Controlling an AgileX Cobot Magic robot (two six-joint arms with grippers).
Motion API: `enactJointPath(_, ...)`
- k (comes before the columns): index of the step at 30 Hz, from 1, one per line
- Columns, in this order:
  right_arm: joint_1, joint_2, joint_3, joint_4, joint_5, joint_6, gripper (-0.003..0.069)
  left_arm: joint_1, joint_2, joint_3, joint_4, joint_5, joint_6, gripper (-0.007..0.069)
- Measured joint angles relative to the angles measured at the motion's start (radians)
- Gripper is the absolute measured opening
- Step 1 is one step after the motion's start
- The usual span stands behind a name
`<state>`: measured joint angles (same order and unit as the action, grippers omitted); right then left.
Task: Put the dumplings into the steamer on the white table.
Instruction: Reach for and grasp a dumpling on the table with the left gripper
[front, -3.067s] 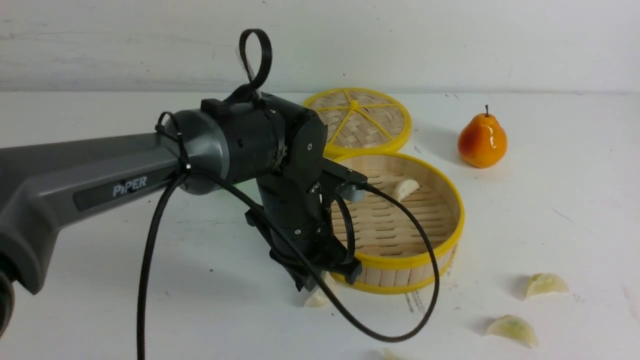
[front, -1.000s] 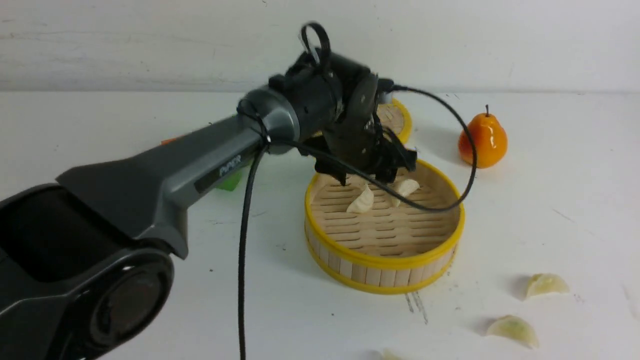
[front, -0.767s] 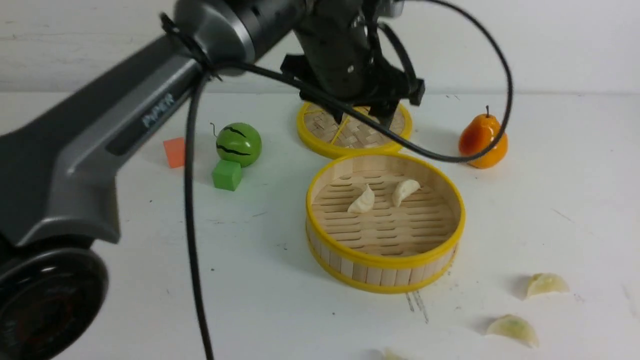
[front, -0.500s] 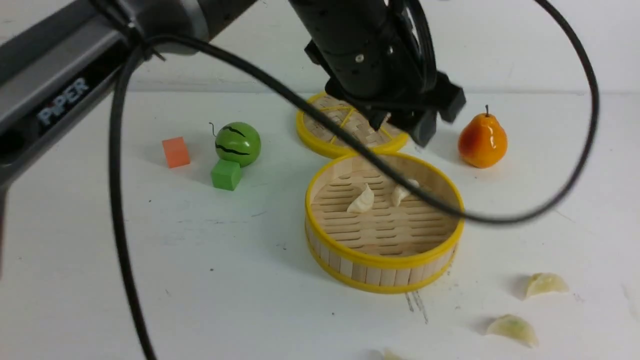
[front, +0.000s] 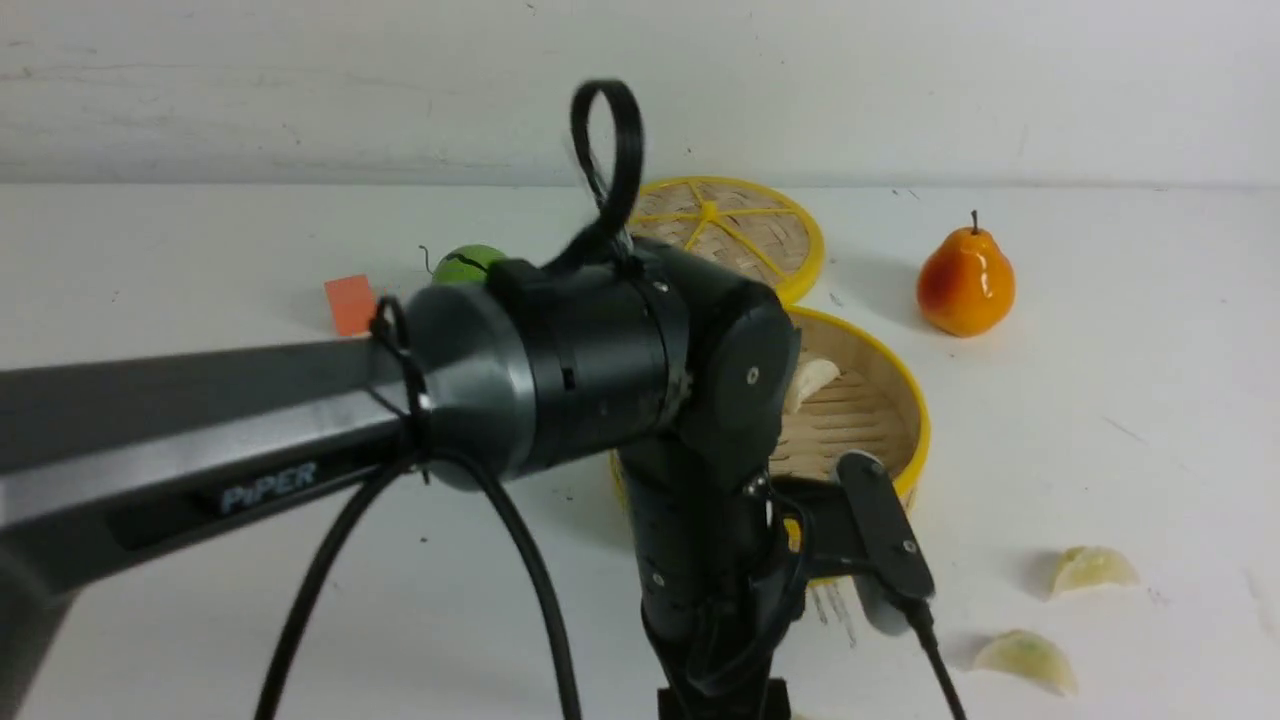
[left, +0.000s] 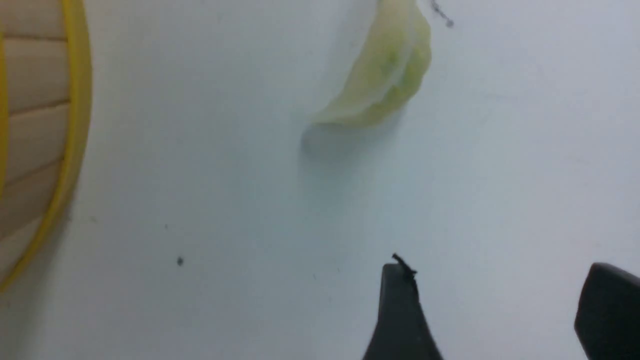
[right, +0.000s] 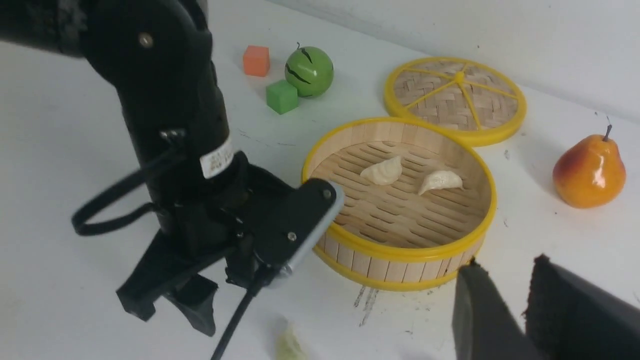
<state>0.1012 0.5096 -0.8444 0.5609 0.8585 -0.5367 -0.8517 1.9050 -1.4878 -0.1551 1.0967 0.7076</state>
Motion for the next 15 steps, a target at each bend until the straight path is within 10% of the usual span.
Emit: enactJointPath(15,0.000,0.000,0.000,-0.001,0.008,0.000,0.0178,0.000,0.132,0.002,-0.199,-0.229,0.348,0.0447)
